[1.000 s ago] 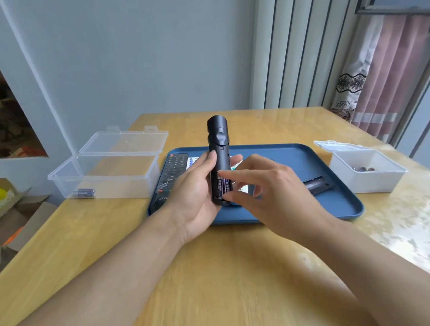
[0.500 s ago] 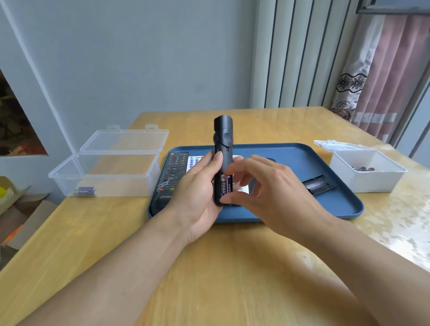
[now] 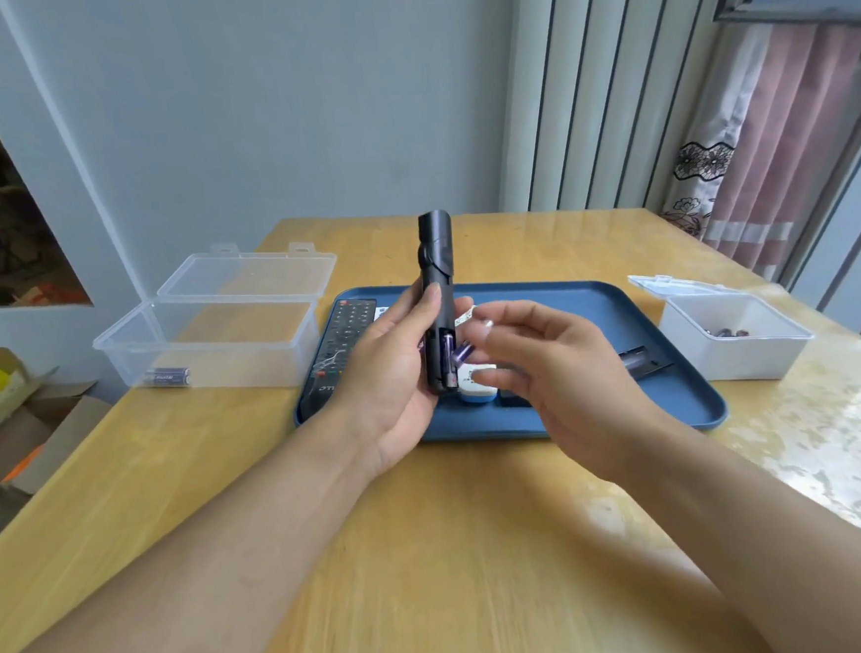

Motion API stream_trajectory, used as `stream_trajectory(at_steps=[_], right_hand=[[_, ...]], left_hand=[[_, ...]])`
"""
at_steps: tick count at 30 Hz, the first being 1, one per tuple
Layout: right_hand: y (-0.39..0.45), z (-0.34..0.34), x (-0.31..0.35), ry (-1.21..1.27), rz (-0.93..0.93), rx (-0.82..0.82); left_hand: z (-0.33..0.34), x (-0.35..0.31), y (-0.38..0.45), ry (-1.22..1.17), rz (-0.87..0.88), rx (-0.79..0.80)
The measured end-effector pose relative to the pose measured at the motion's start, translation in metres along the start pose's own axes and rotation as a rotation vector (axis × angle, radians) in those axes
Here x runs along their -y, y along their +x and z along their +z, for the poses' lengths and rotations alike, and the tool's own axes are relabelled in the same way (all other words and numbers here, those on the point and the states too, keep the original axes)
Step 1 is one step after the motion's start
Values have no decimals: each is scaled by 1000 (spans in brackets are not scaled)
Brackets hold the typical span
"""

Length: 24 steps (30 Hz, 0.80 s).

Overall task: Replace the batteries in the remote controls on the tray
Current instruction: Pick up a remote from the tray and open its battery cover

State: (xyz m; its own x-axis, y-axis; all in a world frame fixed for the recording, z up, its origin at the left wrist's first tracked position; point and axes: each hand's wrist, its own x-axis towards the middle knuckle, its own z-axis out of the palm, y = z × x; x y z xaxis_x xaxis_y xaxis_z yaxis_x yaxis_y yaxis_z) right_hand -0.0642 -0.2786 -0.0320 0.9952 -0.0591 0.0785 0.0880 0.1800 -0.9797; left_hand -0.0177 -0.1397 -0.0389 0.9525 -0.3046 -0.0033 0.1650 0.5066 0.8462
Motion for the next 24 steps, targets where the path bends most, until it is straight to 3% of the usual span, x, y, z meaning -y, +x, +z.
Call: stream_trajectory(at_steps=[4, 7, 9, 11, 12, 14, 20, 24], right_hand=[[3, -5, 5, 357, 253, 98], [2, -4, 4, 170, 260, 103], [0, -5, -1, -235, 49, 88], [-1, -6, -9, -725, -316, 60], [0, -7, -13, -855, -443, 73], [2, -9, -17, -914, -532, 113], [7, -19, -12, -985, -529, 182], [2, -20, -7, -1218, -746, 178]], left_hand=[[0, -4, 1, -45, -22, -45], [-1, -3, 2, -39, -67, -39], [-1, -3, 2, -30, -89, -19], [0, -4, 1, -16, -106, 7], [1, -5, 0, -7, -115, 10], [2, -6, -2, 5, -132, 13], [4, -3, -7, 86, -149, 43], [2, -1, -6, 150, -166, 53]])
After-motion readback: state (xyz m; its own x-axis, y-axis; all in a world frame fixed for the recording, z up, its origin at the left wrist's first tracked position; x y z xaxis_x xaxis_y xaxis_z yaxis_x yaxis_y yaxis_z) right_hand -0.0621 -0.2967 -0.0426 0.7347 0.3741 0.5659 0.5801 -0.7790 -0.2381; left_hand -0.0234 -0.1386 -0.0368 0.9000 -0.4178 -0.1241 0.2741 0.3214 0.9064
